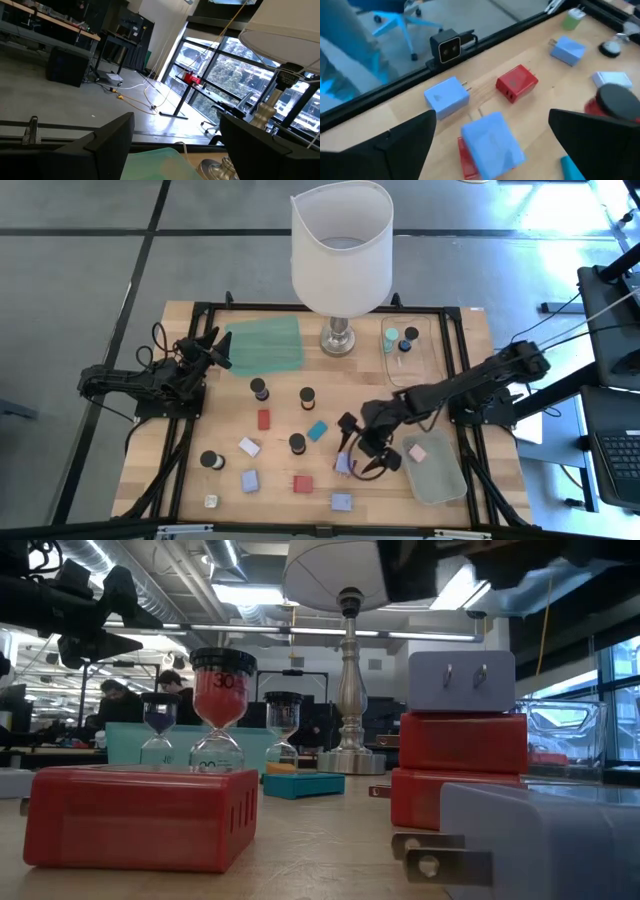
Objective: Pick & Place Office items
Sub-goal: Put the top violet charger adapter into the gray bin
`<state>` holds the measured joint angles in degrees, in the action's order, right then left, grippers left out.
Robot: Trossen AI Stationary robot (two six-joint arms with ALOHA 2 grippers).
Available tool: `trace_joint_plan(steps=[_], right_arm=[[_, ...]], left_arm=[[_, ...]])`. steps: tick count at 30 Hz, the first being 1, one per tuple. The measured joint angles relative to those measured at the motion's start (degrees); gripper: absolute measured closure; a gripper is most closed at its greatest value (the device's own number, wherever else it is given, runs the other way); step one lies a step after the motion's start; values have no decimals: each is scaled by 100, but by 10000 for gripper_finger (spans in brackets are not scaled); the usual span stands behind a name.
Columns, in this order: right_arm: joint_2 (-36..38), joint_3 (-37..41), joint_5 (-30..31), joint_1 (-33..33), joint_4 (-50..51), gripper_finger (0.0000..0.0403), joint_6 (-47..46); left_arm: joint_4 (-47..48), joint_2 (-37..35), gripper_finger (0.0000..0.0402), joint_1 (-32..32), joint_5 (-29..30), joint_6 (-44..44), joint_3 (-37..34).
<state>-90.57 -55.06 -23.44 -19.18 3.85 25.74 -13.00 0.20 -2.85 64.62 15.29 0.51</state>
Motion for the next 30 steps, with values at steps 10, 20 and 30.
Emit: trace_joint_plan(steps=[10,20,30], right_arm=[[-837,-695,11,0,899,11,691],[-1107,-698,185,0,778,11,914],[-1350,-698,204,0,782,12,921]], left_arm=[[-2,0,111,0,-7,0,0],[-2,-1,111,0,-9,-1,0],[-2,-1,111,0,-11,-1,0]])
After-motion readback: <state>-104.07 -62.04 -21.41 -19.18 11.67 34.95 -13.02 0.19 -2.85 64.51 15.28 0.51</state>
